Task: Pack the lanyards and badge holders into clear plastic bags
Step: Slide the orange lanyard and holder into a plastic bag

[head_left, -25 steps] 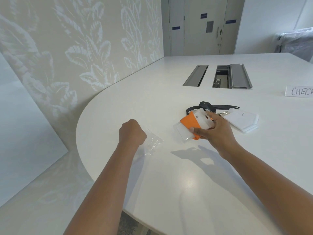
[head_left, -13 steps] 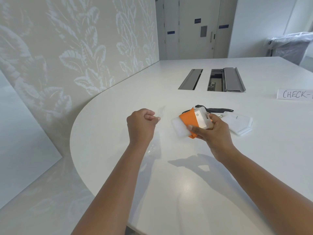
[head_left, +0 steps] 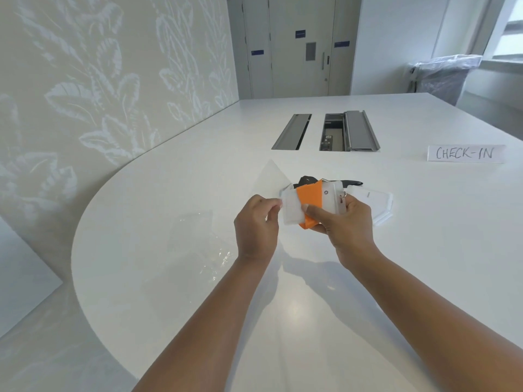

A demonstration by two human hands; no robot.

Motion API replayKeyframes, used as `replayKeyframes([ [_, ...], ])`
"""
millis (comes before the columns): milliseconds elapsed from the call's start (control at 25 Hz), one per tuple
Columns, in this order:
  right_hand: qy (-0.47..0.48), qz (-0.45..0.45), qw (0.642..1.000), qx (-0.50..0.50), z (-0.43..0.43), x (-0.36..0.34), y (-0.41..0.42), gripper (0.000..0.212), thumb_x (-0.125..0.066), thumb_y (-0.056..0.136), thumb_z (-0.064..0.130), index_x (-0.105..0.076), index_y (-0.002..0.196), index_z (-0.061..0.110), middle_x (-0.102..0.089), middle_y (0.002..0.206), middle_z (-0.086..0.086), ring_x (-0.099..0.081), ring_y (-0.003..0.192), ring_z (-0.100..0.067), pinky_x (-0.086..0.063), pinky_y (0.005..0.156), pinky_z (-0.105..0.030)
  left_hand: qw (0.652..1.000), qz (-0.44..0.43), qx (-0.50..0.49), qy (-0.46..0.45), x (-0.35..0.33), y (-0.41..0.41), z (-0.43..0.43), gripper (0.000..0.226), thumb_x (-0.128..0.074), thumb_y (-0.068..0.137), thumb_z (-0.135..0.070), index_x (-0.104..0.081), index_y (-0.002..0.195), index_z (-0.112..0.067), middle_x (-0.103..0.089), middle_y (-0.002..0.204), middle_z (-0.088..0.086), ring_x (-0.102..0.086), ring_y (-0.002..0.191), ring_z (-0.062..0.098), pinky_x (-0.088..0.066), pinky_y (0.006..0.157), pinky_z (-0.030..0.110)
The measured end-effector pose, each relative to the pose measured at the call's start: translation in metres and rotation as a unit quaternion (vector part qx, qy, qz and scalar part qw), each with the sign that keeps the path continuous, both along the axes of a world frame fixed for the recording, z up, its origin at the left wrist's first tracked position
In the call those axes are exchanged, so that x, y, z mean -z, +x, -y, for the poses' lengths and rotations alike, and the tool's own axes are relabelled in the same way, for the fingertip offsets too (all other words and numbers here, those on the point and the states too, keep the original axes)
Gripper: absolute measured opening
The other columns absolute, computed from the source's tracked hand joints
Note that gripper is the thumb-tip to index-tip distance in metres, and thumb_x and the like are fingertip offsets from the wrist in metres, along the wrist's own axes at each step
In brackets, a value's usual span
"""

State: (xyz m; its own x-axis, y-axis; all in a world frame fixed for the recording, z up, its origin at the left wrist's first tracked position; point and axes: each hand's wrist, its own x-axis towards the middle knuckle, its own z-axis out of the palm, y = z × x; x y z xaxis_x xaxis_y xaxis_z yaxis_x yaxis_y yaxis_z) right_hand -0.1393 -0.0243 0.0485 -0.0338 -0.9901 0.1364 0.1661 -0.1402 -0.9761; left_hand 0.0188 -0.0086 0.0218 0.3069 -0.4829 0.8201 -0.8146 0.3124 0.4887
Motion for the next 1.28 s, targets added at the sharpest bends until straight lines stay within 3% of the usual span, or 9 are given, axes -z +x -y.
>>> replayKeyframes([
  [160,0.020,0.001,1.000,0.015,0.002,0.000,0.000,0.037,-0.088,0.068,0.008,-0.062,0.094,0.003,-0.068,0.089,-0.012,-0.071,0.079,-0.026,-0.063,0.066,-0.041,1.000,-0.003,0.017,-0.017,0.007,-0.005,0.003,0.015,-0.070,0.077,0.009,-0.076,0.085,-0.003,-0.062,0.067,0.007,-0.053,0.064,0.013,-0.041,0.057,0.012],
  [360,0.036,-0.051,0.997,0.042,0.006,0.007,0.002,0.031,-0.086,0.068,0.009,-0.062,0.088,0.009,-0.068,0.089,-0.014,-0.070,0.079,-0.029,-0.063,0.064,-0.040,0.982,-0.168,0.079,-0.021,0.003,-0.005,0.000,0.016,-0.073,0.079,0.010,-0.076,0.086,-0.004,-0.069,0.077,0.005,-0.064,0.077,0.008,-0.048,0.064,0.007],
  [520,0.041,-0.058,0.996,0.050,0.007,0.009,0.001,0.032,-0.086,0.069,0.010,-0.063,0.091,0.007,-0.069,0.090,-0.016,-0.072,0.080,-0.031,-0.063,0.064,-0.041,0.972,-0.215,0.094,-0.010,0.001,-0.006,-0.003,0.017,-0.071,0.076,0.011,-0.076,0.081,-0.004,-0.070,0.079,0.004,-0.066,0.080,0.006,-0.051,0.064,0.009],
  [680,0.030,-0.009,0.999,0.017,0.001,0.009,0.006,0.037,-0.088,0.070,0.013,-0.066,0.099,0.008,-0.072,0.092,-0.013,-0.073,0.084,-0.029,-0.063,0.070,-0.042,0.982,-0.161,0.093,-0.025,0.002,-0.009,-0.002,0.018,-0.070,0.073,0.013,-0.073,0.083,-0.001,-0.070,0.080,0.006,-0.065,0.081,0.008,-0.054,0.068,0.010],
  [880,0.050,0.122,0.991,0.002,0.001,0.007,0.006,0.035,-0.080,0.078,0.002,-0.064,0.109,0.000,-0.074,0.099,-0.013,-0.074,0.092,-0.029,-0.062,0.076,-0.039,0.978,-0.144,0.147,-0.020,0.007,-0.007,-0.001,0.020,-0.069,0.076,0.015,-0.073,0.081,-0.004,-0.070,0.081,0.005,-0.069,0.083,0.008,-0.062,0.071,0.030],
  [1000,0.058,0.162,0.985,-0.002,0.000,0.009,0.007,0.041,-0.079,0.078,0.001,-0.062,0.115,-0.003,-0.074,0.103,-0.016,-0.073,0.096,-0.032,-0.062,0.075,-0.036,0.973,-0.115,0.198,-0.023,0.008,-0.021,-0.008,0.016,-0.072,0.076,0.011,-0.074,0.081,-0.004,-0.073,0.085,0.005,-0.071,0.087,0.009,-0.061,0.071,0.034],
  [1080,0.057,0.149,0.987,-0.006,-0.003,0.011,0.010,0.031,-0.080,0.078,0.001,-0.066,0.106,0.001,-0.076,0.095,-0.014,-0.074,0.094,-0.033,-0.062,0.078,-0.037,0.970,-0.120,0.212,-0.023,0.008,-0.029,-0.013,0.017,-0.072,0.078,0.010,-0.073,0.089,-0.004,-0.071,0.093,0.005,-0.069,0.093,0.008,-0.062,0.072,0.034],
  [1160,0.031,0.117,0.992,-0.025,-0.006,0.013,0.013,0.033,-0.084,0.075,0.006,-0.068,0.104,0.009,-0.076,0.095,-0.012,-0.074,0.093,-0.032,-0.060,0.084,-0.042,0.963,-0.176,0.205,-0.014,0.006,-0.032,-0.016,0.032,-0.070,0.080,0.009,-0.066,0.108,-0.006,-0.062,0.109,0.003,-0.063,0.106,0.008,-0.062,0.073,0.030],
  [1280,-0.045,-0.117,0.992,0.023,-0.010,0.014,0.014,0.042,-0.086,0.074,0.033,-0.063,0.106,0.018,-0.072,0.091,0.004,-0.069,0.085,-0.017,-0.057,0.076,-0.030,0.930,-0.305,0.205,0.024,0.002,-0.032,-0.016,0.055,-0.070,0.082,0.006,-0.050,0.132,-0.010,-0.047,0.125,-0.010,-0.053,0.123,0.006,-0.057,0.074,0.017],
])
